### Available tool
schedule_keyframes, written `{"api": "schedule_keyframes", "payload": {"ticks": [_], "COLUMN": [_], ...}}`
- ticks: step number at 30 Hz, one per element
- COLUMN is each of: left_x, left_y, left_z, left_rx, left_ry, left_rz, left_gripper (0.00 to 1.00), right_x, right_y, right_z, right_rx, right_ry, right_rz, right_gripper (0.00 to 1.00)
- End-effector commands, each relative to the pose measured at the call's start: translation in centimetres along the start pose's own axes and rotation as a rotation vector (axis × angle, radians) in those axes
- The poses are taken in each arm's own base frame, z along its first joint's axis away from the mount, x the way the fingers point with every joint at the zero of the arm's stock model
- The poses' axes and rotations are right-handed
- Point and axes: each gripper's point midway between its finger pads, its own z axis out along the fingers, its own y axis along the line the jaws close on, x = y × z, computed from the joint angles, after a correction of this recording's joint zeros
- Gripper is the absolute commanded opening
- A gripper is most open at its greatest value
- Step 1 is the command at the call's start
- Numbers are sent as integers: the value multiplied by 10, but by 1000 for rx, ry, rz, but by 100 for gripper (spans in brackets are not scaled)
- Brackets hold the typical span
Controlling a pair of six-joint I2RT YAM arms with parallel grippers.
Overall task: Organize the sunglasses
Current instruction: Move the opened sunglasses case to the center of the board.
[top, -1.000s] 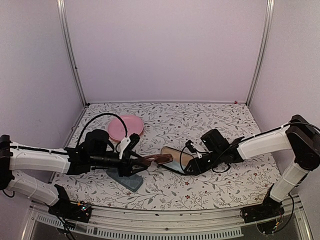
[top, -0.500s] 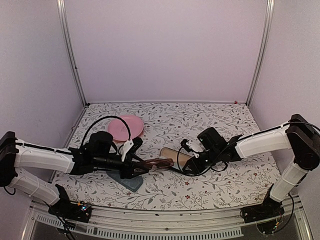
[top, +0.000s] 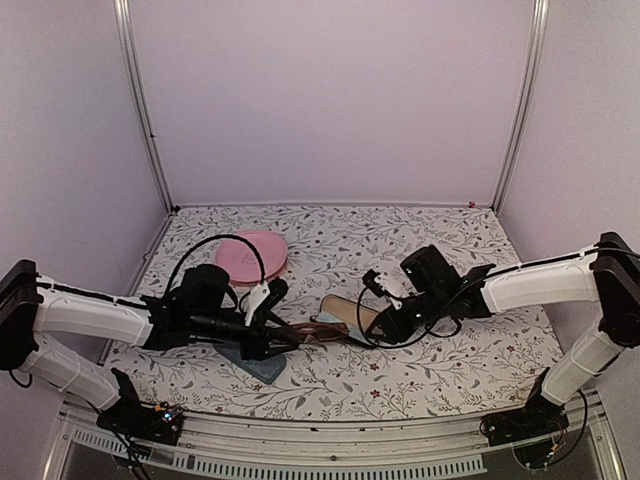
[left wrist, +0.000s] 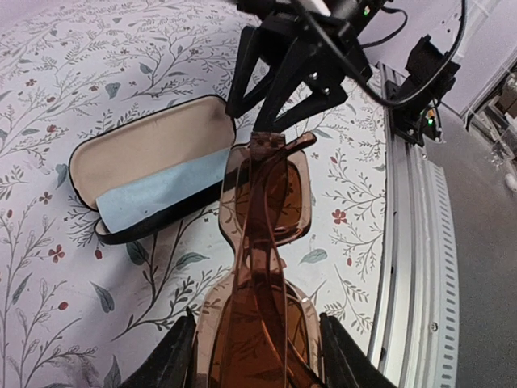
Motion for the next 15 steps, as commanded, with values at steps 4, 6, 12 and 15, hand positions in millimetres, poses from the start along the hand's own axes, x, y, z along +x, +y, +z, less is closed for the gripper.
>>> {"api": "schedule_keyframes", "payload": {"ticks": [4,6,12,15], "left_x": [-15,-17,-19,-21], "left_y": [-2,-3,-7,-9], "left_z": [3,4,10,13], "left_rx": [36,45,83,106], "left_ry": [-34,-31,-6,2], "left_rz": [49,55,61,45], "left_gripper": [0,0,0,0], "right_x": [-28,-27,-26,-31], "right_y": [30,40,61,73], "right_z": [-42,-47,-59,-63], "right_rx": [-119,-168,-264,-295], "right_ry": [-120,-119,-119,-129], "right_rz": [-75,-106,-155,-214], "right_gripper": [56,62,68,68]}}
